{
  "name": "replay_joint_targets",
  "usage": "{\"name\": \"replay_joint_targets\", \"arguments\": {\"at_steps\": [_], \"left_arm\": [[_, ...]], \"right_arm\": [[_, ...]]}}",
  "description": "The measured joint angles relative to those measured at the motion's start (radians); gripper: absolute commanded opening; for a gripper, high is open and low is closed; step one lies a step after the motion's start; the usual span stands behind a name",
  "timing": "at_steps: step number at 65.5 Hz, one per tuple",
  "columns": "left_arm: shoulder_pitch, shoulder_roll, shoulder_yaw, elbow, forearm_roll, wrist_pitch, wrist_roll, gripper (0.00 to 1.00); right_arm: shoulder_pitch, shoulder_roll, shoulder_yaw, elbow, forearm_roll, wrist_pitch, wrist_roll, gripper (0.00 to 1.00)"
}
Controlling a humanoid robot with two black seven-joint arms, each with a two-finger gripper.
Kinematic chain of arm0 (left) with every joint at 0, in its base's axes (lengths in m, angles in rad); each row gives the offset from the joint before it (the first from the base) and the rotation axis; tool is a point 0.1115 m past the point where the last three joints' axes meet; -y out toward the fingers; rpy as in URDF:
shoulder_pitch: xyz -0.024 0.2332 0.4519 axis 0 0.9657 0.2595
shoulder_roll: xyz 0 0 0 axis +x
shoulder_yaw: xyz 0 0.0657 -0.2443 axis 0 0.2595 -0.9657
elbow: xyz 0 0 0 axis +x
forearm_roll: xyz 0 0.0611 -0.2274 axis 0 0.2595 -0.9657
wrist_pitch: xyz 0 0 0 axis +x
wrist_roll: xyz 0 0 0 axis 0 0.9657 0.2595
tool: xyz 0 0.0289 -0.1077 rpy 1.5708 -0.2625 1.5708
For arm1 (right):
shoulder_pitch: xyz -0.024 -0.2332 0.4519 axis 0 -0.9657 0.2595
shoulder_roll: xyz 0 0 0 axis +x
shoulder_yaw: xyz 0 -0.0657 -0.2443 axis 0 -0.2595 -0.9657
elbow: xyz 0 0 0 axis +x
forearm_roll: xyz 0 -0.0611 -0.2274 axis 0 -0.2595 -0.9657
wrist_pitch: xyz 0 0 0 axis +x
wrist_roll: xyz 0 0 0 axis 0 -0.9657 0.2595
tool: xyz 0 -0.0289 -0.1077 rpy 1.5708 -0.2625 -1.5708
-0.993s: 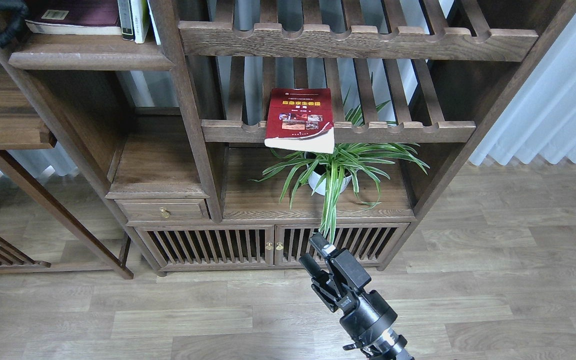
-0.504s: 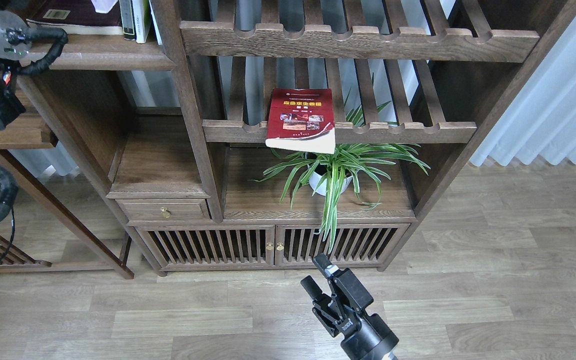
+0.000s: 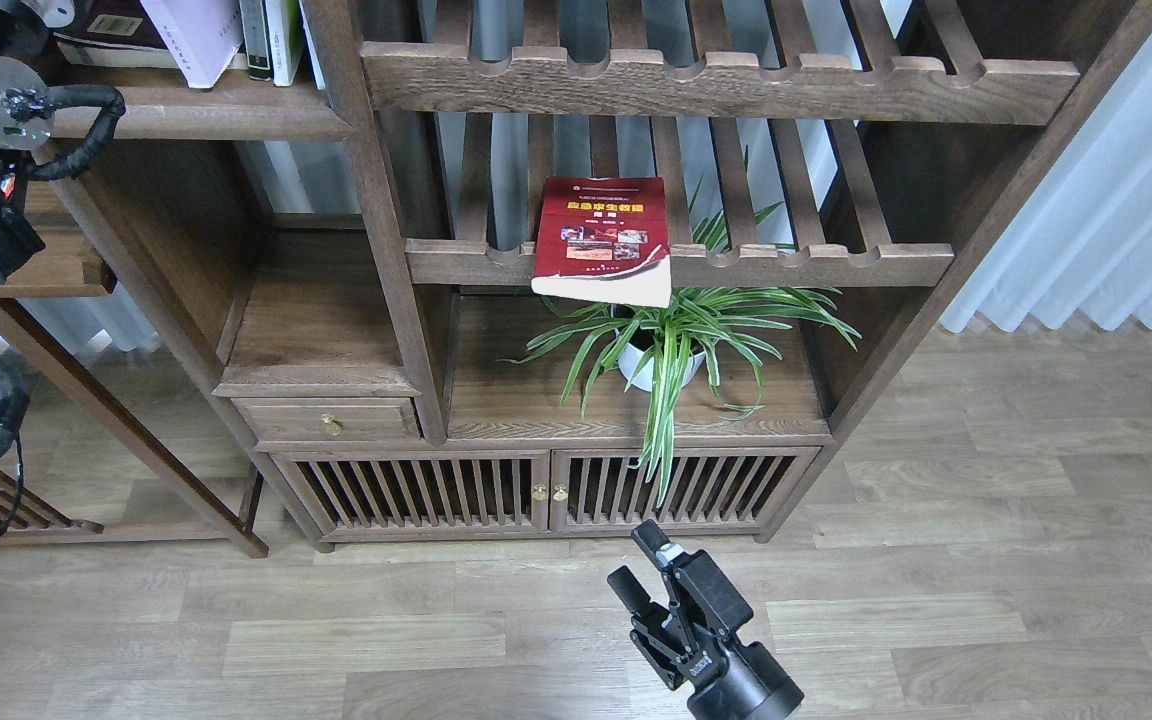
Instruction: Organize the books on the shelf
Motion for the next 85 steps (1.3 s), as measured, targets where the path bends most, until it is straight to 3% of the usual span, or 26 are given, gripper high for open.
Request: {"name": "replay_joint_targets", "arguments": {"at_steps": [14,39,50,58,60,76,85], "left_arm": [[0.0,0.013,-0.089,0.0,-0.101,-0.015,-0.055,0.99],[0.009,0.063,-0.116,-0.179,-0.106,-0.024,-0.048,0.99],[0.065,0.082,-0.107,-0.29,-0.107,-0.027,-0.025,0.99],[0.156,0.165,-0.106,-0.454,-0.112,-0.032,0.023,0.99],[0.22,0.225,-0.106,-0.576,-0.115,-0.034,0.046,0.99],[0.469,0.488,-0.129,-1.044,-0.151,-0.07,0.06,0.99],[0.634,0.533,-0.174,-1.191,-0.171,-0.078,0.067,0.99]], "right_arm": [[-0.003,0.0,-0.006,0.0,-0.002,0.0,0.001,0.91],[-0.006,-0.003,-0.004,0.0,-0.002,0.0,0.003,0.91],[-0.006,-0.003,0.004,0.0,-0.003,0.0,0.003,0.91],[-0.005,-0.003,0.01,0.0,-0.002,0.0,0.003,0.91],[-0.003,-0.002,0.012,0.0,0.0,0.0,0.003,0.91],[0.022,0.006,0.012,-0.012,0.001,0.0,0.003,0.92],[0.06,0.006,0.016,-0.03,0.001,0.0,0.004,0.92]]}}
